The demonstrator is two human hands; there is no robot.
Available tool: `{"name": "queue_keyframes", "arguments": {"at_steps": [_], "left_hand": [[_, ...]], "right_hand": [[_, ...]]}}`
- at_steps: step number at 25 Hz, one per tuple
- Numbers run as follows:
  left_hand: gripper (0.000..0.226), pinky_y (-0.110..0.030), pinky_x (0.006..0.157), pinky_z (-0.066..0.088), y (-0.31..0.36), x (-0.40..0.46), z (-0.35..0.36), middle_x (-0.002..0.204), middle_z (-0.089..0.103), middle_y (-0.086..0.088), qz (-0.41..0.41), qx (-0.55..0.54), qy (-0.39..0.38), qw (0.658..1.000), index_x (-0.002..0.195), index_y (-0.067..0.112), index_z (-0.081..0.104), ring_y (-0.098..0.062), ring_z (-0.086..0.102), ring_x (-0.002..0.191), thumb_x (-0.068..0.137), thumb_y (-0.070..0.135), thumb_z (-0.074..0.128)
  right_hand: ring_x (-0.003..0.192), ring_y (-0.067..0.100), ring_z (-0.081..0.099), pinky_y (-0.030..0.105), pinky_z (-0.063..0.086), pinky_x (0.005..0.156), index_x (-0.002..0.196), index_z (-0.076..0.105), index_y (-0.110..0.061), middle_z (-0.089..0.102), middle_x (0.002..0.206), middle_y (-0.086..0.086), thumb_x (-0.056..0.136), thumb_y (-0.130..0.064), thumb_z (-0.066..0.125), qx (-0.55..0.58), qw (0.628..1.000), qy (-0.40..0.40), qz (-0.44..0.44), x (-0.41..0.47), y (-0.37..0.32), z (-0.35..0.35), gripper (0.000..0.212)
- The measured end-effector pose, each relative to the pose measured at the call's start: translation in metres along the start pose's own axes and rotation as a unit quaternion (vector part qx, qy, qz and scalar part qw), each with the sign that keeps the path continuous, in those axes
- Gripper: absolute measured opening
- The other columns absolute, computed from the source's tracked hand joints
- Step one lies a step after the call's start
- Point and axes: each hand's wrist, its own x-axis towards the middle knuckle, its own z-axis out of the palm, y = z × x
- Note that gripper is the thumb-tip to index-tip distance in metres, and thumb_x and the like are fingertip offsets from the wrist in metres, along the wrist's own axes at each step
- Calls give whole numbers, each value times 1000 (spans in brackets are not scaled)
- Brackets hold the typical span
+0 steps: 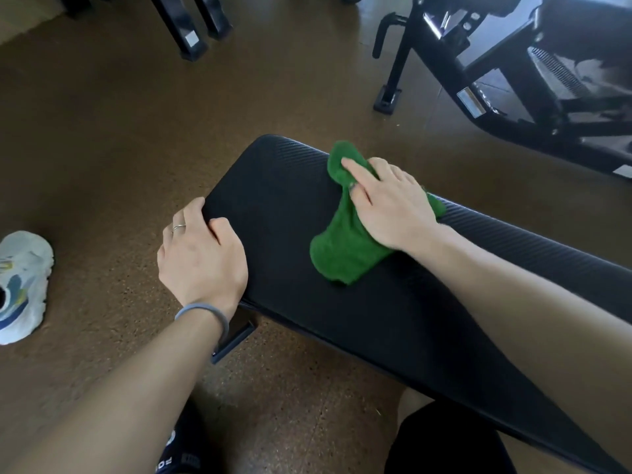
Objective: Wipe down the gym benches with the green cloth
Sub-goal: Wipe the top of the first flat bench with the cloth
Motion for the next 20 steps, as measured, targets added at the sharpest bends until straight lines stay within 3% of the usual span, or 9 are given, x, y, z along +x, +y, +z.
{"name": "queue_keyframes", "arguments": {"at_steps": [2, 4, 8, 12, 15, 20], "left_hand": [[50, -51, 115, 35, 1, 0, 0, 151, 53, 0, 0, -8, 6, 1000, 145, 23, 51, -26, 44, 139, 99, 28, 31], [50, -52, 114, 36, 0, -1, 0, 151, 54, 0, -1, -9, 5, 1000, 144, 23, 51, -26, 44, 139, 98, 28, 31], [52, -53, 114, 36, 0, -1, -1, 151, 53, -1, 7, -5, 4, 1000, 145, 24, 50, -27, 44, 139, 98, 29, 30], [51, -52, 115, 35, 0, 0, 1, 150, 54, -3, 7, -2, 5, 1000, 145, 21, 51, -30, 45, 138, 98, 28, 31], [54, -51, 115, 34, 1, 0, 3, 148, 56, -4, 10, 3, 11, 1000, 144, 20, 52, -30, 47, 136, 96, 32, 30], [58, -47, 114, 34, 0, 0, 5, 147, 57, -1, 10, 0, 12, 1000, 143, 22, 53, -26, 47, 136, 92, 33, 28]], "right_hand": [[125, 35, 53, 45, 37, 96, 142, 48, -26, 56, 129, 9, 108, -40, 22, 21, 997, -27, 73, 33, -5, -1, 45], [116, 35, 57, 42, 34, 85, 126, 51, -23, 58, 114, 6, 108, -41, 21, 26, 996, -29, 77, 40, -10, -1, 39], [123, 36, 54, 44, 39, 98, 149, 44, -25, 58, 134, 12, 109, -41, 27, 29, 998, 24, 53, -4, 24, -4, 46], [123, 38, 51, 46, 36, 104, 149, 44, -22, 55, 135, 15, 109, -38, 28, 9, 994, -1, 110, -21, 48, -9, 46], [120, 39, 53, 48, 37, 101, 138, 49, -16, 56, 131, 20, 109, -35, 26, 4, 993, -4, 118, 7, 14, -8, 42], [122, 38, 53, 46, 38, 99, 140, 48, -14, 55, 137, 18, 109, -37, 23, 19, 999, -14, 24, 91, -86, 10, 46]]}}
